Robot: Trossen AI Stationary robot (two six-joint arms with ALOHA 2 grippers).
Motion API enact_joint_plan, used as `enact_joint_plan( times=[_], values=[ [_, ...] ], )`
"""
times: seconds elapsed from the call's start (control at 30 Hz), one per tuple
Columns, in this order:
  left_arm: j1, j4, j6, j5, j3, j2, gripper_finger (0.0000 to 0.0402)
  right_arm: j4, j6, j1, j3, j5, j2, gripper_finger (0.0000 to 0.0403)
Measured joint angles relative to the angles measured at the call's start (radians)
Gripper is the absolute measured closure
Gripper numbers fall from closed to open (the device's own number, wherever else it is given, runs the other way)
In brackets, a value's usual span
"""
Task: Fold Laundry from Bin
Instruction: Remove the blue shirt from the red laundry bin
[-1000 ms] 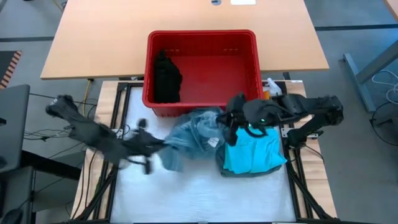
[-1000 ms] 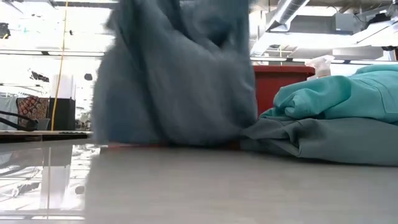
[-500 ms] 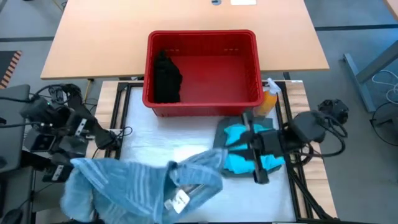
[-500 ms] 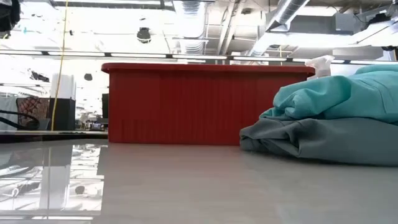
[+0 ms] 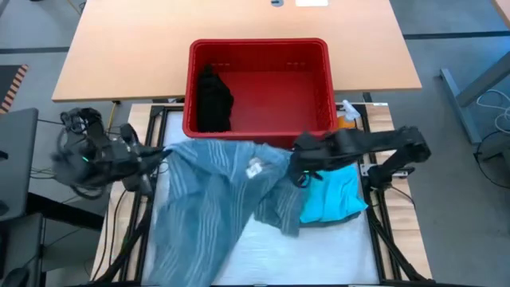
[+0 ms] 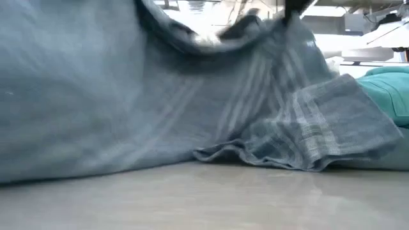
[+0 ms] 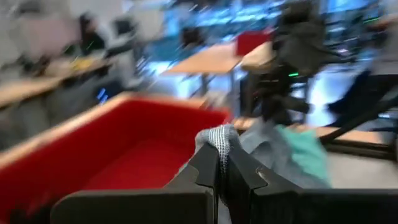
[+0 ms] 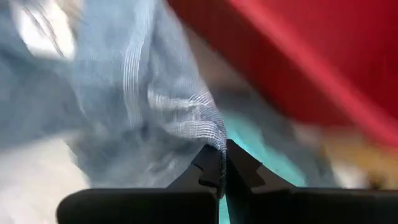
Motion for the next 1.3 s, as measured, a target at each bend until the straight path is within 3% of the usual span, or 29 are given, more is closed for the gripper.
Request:
enact_joint_plan(
  times=[0.07, 0.2, 0.33, 0.43, 0.57, 0.67, 0.77, 0.93, 1.07, 1.17, 1.3],
  values=[
    [0.026, -0.237, -0.28, -0.003, 0.0, -0.004, 0.0401, -0.035, 0.035, -0.029, -0.066, -0.066, 0.02, 0.0376],
    [0.089, -0.652, -0.811, 0.068, -0.016, 0.005, 0.0401, 0.063, -0.05, -0.06, -0.186, -0.257, 0.046, 0.0375],
    [0.14, -0.798, -1.098, 0.162, -0.096, 0.015, 0.0401, 0.148, -0.138, -0.066, -0.237, -0.402, 0.078, 0.0375],
    [0.16, -0.79, -1.162, 0.251, -0.173, 0.013, 0.0401, 0.215, -0.189, -0.06, -0.24, -0.44, 0.084, 0.0375],
    [0.165, -0.722, -1.228, 0.297, -0.273, 0.015, 0.0401, 0.347, -0.239, -0.059, -0.24, -0.472, 0.07, 0.0374],
    [0.164, -0.684, -1.241, 0.316, -0.307, 0.013, 0.0401, 0.404, -0.265, -0.067, -0.229, -0.474, 0.051, 0.0374],
    [0.168, -0.687, -1.22, 0.408, -0.325, 0.013, 0.0401, 0.439, -0.282, -0.077, -0.21, -0.472, 0.043, 0.0374],
    [0.195, -0.797, -1.271, 0.616, -0.328, 0.013, 0.0401, 0.48, -0.286, -0.097, -0.191, -0.47, 0.043, 0.0374],
    [0.215, -0.911, -1.357, 0.661, -0.328, 0.021, 0.0399, 0.568, -0.285, -0.115, -0.191, -0.469, 0.05, 0.0374],
    [0.216, -0.887, -1.304, 0.711, -0.328, 0.022, 0.0375, 0.609, -0.288, -0.115, -0.191, -0.468, 0.051, 0.0374],
    [0.227, -0.887, -1.28, 0.794, -0.328, 0.027, 0.0313, 0.62, -0.289, -0.113, -0.191, -0.466, 0.051, 0.0374]
  ],
)
